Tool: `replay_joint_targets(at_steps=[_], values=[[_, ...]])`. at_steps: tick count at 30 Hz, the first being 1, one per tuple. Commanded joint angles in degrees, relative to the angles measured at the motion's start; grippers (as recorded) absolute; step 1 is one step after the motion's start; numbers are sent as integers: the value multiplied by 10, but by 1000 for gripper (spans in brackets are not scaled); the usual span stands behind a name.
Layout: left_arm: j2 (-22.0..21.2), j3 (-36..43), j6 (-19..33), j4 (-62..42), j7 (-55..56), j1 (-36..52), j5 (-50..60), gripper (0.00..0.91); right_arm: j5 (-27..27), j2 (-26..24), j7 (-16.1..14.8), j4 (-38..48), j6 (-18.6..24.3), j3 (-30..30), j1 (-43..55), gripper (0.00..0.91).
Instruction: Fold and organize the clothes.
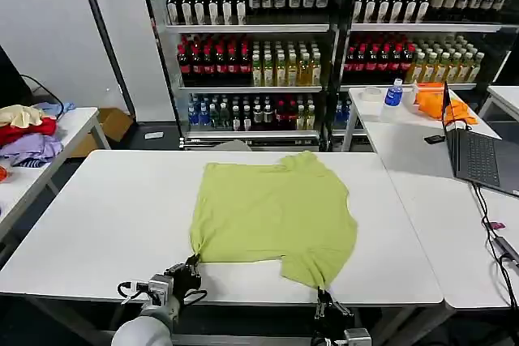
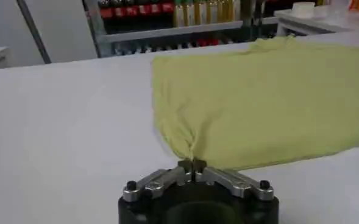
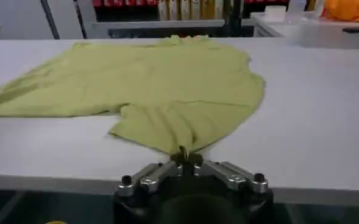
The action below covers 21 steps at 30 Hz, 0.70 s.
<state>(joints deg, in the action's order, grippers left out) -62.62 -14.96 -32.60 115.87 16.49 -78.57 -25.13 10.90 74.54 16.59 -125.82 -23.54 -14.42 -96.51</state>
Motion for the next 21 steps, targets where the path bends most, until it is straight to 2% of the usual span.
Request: replay_joint_targets(at_steps=[1, 11, 16, 21], values=[[0, -7, -2, 36, -13, -24, -2, 20, -17, -6, -21, -62, 36, -22, -43, 0], [25, -48, 11, 113, -14, -67, -10, 20, -2, -24, -27, -104, 51, -84, -46, 0], [35, -56, 15, 116, -13, -60, -17, 20, 22, -39, -26, -80, 50, -110, 2, 0], [44, -48, 15, 95, -15, -27, -26, 20, 40, -65, -27, -38, 59, -106, 66, 0]])
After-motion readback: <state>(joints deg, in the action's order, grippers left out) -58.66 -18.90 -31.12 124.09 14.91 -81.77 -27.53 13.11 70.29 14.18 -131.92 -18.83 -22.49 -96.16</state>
